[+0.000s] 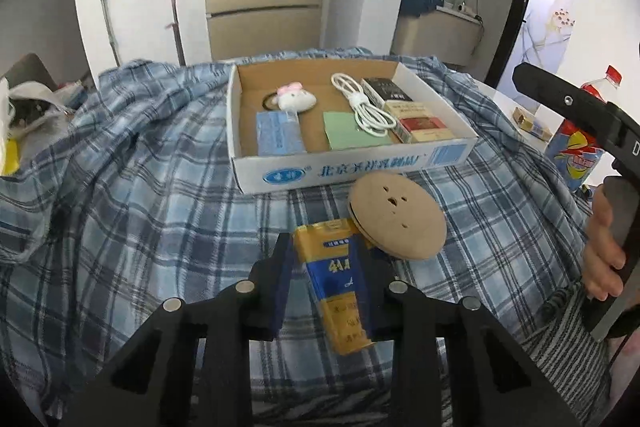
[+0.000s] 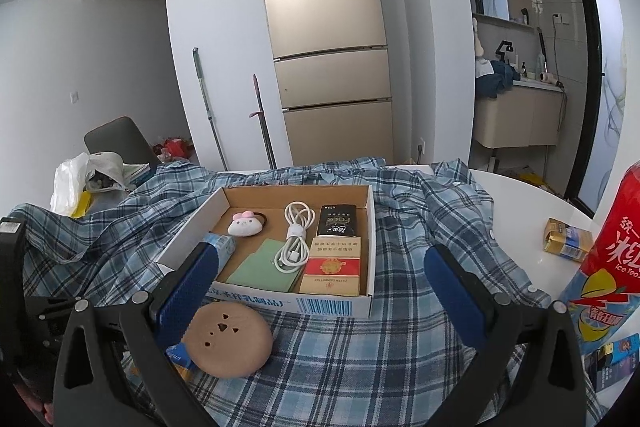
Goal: Organize soft objects
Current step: 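Lower the left gripper onto the yellow Liqun cigarette pack and close on it, then lift the Liqun pack with the left gripper while the right grasps the wooden coaster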
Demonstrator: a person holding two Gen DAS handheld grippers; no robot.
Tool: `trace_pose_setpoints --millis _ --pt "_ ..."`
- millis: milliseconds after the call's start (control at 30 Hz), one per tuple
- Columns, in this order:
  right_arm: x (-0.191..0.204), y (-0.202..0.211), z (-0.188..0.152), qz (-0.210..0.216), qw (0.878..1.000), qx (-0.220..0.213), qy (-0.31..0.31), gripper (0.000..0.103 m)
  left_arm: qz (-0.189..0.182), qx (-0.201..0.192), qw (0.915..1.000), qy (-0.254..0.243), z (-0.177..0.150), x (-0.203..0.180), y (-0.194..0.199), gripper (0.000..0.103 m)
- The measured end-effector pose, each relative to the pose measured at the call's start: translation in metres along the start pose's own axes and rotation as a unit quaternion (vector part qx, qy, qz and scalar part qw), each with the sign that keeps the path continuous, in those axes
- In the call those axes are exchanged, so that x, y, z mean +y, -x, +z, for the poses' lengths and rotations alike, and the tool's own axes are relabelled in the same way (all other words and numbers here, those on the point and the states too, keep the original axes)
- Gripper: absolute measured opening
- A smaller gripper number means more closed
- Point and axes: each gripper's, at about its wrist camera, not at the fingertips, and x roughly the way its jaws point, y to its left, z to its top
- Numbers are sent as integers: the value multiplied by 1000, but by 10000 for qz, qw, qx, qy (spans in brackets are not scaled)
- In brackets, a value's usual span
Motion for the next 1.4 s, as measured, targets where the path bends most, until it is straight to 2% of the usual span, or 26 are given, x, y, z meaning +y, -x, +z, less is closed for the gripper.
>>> trace_pose_setpoints --millis 200,267,333,400,533,767,1033,1167,1233,1400 --pt "0 -1 -1 2 10000 17 12 103 44 231 9990 -373 -3 -19 -8 40" --pt "1 0 -1 7 10000 15 7 103 7 329 9983 -483 -3 -24 -10 59" --pt "1 0 -1 9 10000 0 7 103 61 391 9976 -568 -3 -30 -12 65" --pt "1 1 0 16 10000 -3 3 103 319 551 9955 -705 -2 -35 -19 65" --pt "0 2 0 40 10000 -7 -40 103 409 851 9919 -850 -3 -41 -31 65" --pt "0 2 0 50 10000 30 -50 103 433 872 9900 -1018 -8 -40 -23 58" --pt "1 3 0 83 9999 43 -52 103 415 904 9866 -1290 -22 -34 6 59" --pt "0 3 1 62 10000 46 -50 103 421 891 9890 -1106 -20 -27 5 64" --pt "0 3 1 43 10000 43 -51 103 333 921 9901 -1003 -19 -26 0 64" --pt "-2 2 1 44 9999 81 -74 103 450 873 9906 -948 -12 -28 -14 64"
